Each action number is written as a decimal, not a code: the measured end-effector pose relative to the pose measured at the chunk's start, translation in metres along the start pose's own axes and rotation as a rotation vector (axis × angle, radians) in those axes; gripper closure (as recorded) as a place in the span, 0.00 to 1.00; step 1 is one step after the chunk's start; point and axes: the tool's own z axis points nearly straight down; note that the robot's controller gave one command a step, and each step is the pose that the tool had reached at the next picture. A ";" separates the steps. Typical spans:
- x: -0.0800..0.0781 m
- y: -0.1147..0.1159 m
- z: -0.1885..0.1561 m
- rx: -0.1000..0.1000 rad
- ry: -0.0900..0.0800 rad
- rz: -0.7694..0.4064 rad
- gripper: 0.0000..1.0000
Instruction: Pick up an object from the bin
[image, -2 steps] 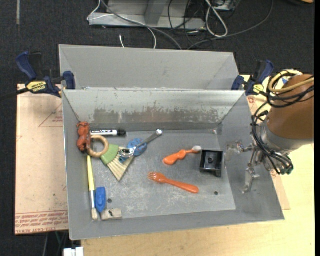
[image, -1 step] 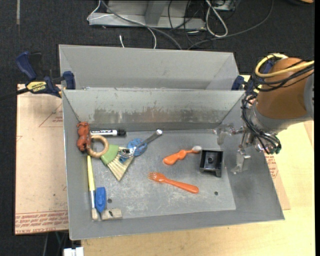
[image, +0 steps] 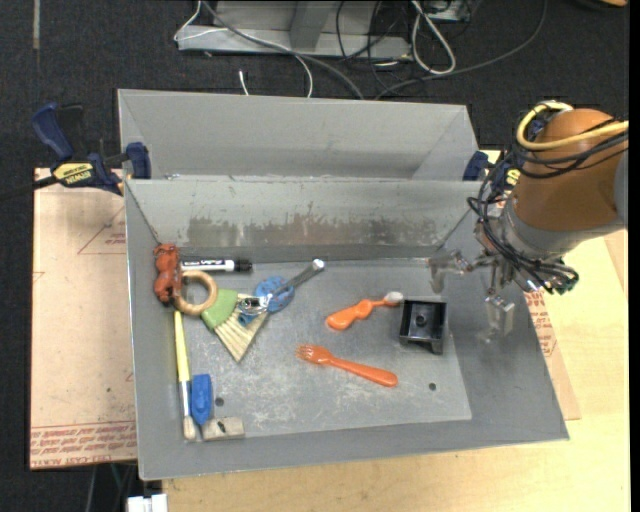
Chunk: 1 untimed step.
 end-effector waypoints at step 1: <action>-0.017 -0.002 0.062 0.004 -0.004 -0.233 0.00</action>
Offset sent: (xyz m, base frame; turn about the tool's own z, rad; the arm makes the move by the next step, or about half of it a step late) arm 0.0185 0.0023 -0.0872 -0.4831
